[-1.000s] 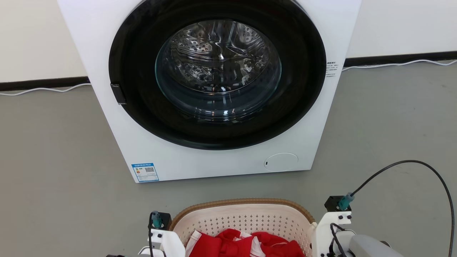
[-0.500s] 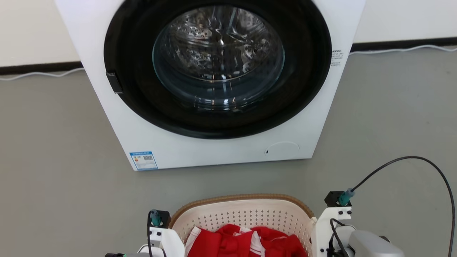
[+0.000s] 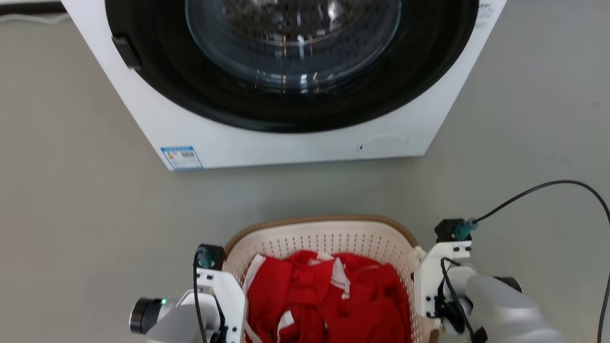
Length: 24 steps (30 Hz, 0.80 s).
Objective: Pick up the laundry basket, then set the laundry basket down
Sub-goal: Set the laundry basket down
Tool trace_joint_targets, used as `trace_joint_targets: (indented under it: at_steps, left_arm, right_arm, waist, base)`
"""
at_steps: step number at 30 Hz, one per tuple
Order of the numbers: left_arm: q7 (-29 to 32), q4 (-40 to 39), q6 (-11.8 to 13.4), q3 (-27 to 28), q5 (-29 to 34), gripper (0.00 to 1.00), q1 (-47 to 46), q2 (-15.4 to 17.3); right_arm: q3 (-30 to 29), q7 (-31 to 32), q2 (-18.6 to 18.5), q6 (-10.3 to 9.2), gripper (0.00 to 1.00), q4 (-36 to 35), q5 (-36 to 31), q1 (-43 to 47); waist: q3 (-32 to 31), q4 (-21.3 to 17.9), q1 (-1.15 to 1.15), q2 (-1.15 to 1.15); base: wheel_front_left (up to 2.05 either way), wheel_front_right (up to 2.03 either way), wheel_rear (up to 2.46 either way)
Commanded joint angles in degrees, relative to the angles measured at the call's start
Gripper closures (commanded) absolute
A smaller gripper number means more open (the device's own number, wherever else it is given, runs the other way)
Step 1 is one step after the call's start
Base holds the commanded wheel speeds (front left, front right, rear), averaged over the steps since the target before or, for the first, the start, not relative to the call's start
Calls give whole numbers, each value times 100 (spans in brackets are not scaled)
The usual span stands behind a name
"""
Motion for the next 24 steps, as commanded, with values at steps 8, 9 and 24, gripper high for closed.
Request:
trace_joint_targets:
  at_steps: [8,9,24]
  left_arm:
    - [-386,183,223,-20,184,100,-434,423]
    - [-455,183,238,-23,195,100,-477,423]
    - [-1401,173,463,16,251,100,-1039,406]
  right_arm:
    - [-1,-558,-283,-32,100,89,-55,-436]
    - [-10,-608,-283,-32,100,89,-92,-473]
    - [-384,-1504,-283,-32,100,90,-657,-925]
  waist:
    - [882,46,0,0]
    - [972,48,0,0]
    - [2113,192,0,0]
  base:
    - [0,0,0]
    - [0,0,0]
    - [0,0,0]
